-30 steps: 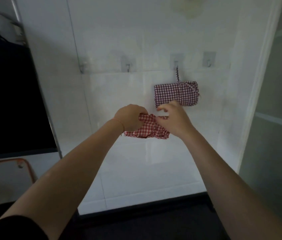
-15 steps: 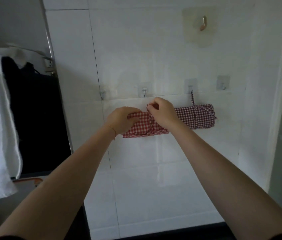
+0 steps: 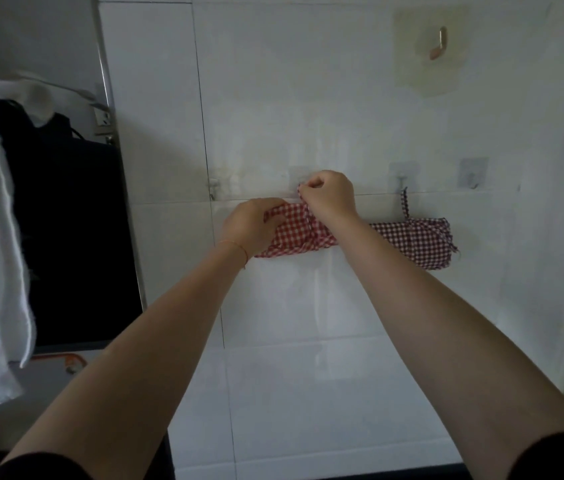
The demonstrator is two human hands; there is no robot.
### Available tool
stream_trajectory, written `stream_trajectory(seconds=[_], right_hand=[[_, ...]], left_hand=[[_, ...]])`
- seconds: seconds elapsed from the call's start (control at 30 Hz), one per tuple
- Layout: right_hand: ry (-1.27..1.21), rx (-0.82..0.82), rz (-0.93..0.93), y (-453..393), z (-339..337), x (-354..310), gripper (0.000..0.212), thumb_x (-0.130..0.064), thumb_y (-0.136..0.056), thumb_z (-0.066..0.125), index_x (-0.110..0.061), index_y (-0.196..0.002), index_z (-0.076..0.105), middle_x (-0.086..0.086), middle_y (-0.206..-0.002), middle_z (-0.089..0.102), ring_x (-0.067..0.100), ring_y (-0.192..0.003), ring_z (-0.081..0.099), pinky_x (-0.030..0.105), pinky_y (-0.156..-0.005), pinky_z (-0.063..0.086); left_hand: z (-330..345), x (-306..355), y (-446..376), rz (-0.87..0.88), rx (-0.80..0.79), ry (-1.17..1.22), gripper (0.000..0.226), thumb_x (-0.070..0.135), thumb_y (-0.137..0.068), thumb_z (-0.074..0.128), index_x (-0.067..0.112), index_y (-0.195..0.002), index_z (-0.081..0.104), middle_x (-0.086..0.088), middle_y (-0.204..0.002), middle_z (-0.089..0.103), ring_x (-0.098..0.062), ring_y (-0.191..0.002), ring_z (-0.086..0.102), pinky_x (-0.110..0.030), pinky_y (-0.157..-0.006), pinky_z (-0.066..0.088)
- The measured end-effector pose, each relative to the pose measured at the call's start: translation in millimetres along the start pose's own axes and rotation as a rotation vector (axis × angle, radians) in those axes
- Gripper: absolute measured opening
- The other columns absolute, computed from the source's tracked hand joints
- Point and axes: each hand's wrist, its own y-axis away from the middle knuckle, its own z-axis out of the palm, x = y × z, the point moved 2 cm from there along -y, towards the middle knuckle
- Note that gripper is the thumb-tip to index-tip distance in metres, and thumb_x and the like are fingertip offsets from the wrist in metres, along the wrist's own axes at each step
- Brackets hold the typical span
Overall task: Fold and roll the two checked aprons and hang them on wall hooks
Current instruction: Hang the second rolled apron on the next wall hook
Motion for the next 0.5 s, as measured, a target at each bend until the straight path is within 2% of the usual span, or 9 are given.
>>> stream_trajectory(seconds=[0.1,0.17,0.23,0.3,0.4,0.5], right_hand=[[-0.032,-0.047,0.106,-4,-5,0,0.023,-0.015,-0.082,0.061,-0.008,-0.06,0.06,0.004,-0.059,0.058,0.018,-0.06,0.055,0.026,-0.056,0.04],[-0.004,-0.107,0.162,-8,-5,-2,0.022,-0.018,-0.083,0.062,-0.012,-0.062,0.057,0.001,-0.058,0.054,0.017,-0.059,0.053,0.025,-0.051,0.035],[0.032,-0.142,0.202,-12,-5,-4,0.015,-0.023,-0.085,0.065,-0.009,-0.081,0.06,0.004,-0.076,0.06,0.019,-0.074,0.058,0.022,-0.048,0.034],[0.007,-0.166,0.268,-14,-6,-4,0.019,-0.023,-0.086,0.067,-0.007,-0.095,0.061,0.009,-0.093,0.063,0.023,-0.086,0.062,0.022,-0.05,0.038],[-0.018,-0.205,0.341,-18,-11,-1,0.032,-0.02,-0.087,0.07,-0.001,-0.111,0.062,0.008,-0.1,0.062,0.025,-0.1,0.065,0.024,-0.067,0.045],[0.054,-0.238,0.359,-22,-15,-3,0.039,-0.023,-0.088,0.07,0.001,-0.118,0.059,0.013,-0.116,0.064,0.028,-0.106,0.063,0.026,-0.073,0.046]], left_hand=[[0,2,-2,0.029,0.0,-0.031,0.034,0.028,-0.097,0.056,0.027,-0.13,0.062,0.001,-0.133,0.062,-0.021,-0.124,0.054,-0.029,-0.103,0.039],[2,3,-1,0.048,0.002,-0.067,0.033,0.028,-0.098,0.054,0.028,-0.13,0.062,0.0,-0.131,0.062,-0.022,-0.123,0.054,-0.03,-0.101,0.04],[4,3,2,0.058,0.021,-0.092,0.032,0.028,-0.098,0.052,0.03,-0.128,0.063,0.0,-0.127,0.064,-0.023,-0.118,0.056,-0.031,-0.096,0.042],[6,2,3,0.068,0.033,-0.107,0.031,0.028,-0.098,0.052,0.031,-0.126,0.064,0.0,-0.122,0.066,-0.023,-0.115,0.057,-0.032,-0.093,0.044],[8,1,4,0.079,0.031,-0.121,0.03,0.028,-0.098,0.052,0.032,-0.124,0.065,0.0,-0.119,0.067,-0.023,-0.112,0.058,-0.032,-0.092,0.046],[9,2,3,0.081,0.048,-0.128,0.03,0.028,-0.098,0.052,0.031,-0.124,0.065,0.0,-0.119,0.067,-0.023,-0.112,0.058,-0.032,-0.091,0.046]])
